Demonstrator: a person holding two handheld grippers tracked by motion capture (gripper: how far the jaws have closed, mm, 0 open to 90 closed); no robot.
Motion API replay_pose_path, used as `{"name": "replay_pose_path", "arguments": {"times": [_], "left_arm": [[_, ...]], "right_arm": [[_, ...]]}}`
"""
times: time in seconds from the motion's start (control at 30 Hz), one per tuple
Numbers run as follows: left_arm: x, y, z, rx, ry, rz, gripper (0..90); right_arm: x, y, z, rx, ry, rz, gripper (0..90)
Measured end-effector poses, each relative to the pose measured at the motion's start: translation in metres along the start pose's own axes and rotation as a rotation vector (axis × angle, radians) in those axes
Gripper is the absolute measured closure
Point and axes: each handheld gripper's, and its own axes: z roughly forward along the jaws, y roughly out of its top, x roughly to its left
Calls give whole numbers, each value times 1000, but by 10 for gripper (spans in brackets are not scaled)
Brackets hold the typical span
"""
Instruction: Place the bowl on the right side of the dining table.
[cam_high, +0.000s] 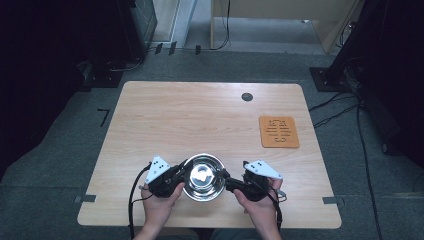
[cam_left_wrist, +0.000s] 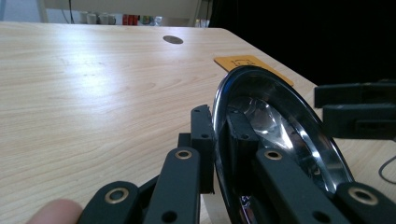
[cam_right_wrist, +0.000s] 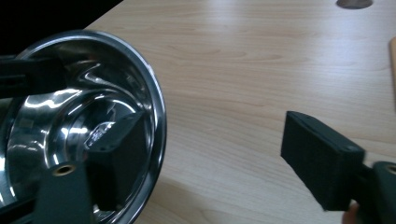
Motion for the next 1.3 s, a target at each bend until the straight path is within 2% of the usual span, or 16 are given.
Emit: {"name": "replay_pose_path", "arguments": {"times": [0.2, 0.27, 0.3, 0.33, 0.4, 0.43, 0.47, 0.5, 0.67, 0.8, 0.9, 0.97, 1.1, 1.17, 1.23, 1.3], "left_arm": [[-2, 1, -1, -10, -2, 4, 843], [-3, 1, -1, -10, -3, 6, 843], [-3, 1, -1, -10, -6, 6, 843], [-3, 0, -1, -10, -9, 6, 843], [-5, 0, 0, -13, -7, 9, 843], [-6, 0, 0, -12, -6, 11, 843], [-6, 0, 0, -10, -5, 15, 843], [-7, 0, 1, -9, -4, 14, 843], [-8, -2, 2, -2, 0, 21, 842], [-9, -3, 2, -2, 0, 25, 842], [-9, -3, 1, -6, -6, 21, 842], [-8, -2, 0, -8, -10, 18, 842], [-8, -3, 1, -2, -11, 24, 842], [-8, -3, 2, -5, -15, 20, 842], [-8, -3, 2, -6, -18, 22, 841], [-9, -4, 2, -1, -13, 26, 841]], "right_arm": [[2, -4, 3, 9, 28, 3, 357], [1, -5, 5, 12, 64, 10, 433], [1, -5, 5, 12, 64, 10, 433], [0, -6, 6, 18, 99, 18, 470], [0, -7, 7, 20, 99, 20, 489], [0, -8, 7, 18, 103, 20, 530], [2, -9, 7, 13, 114, 10, 615], [4, -9, 7, 16, 113, 2, 639], [8, -11, 11, 48, 87, -3, 678], [9, -12, 13, 57, 88, 1, 691], [8, -12, 12, 48, 112, 9, 739], [4, -14, 13, 29, 184, 41, 780], [5, -16, 12, 19, 173, 23, 789], [4, -18, 12, 1, 174, 48, 800], [2, -19, 11, -10, 194, 103, 813], [1, -19, 11, -19, 197, 125, 822]]}}
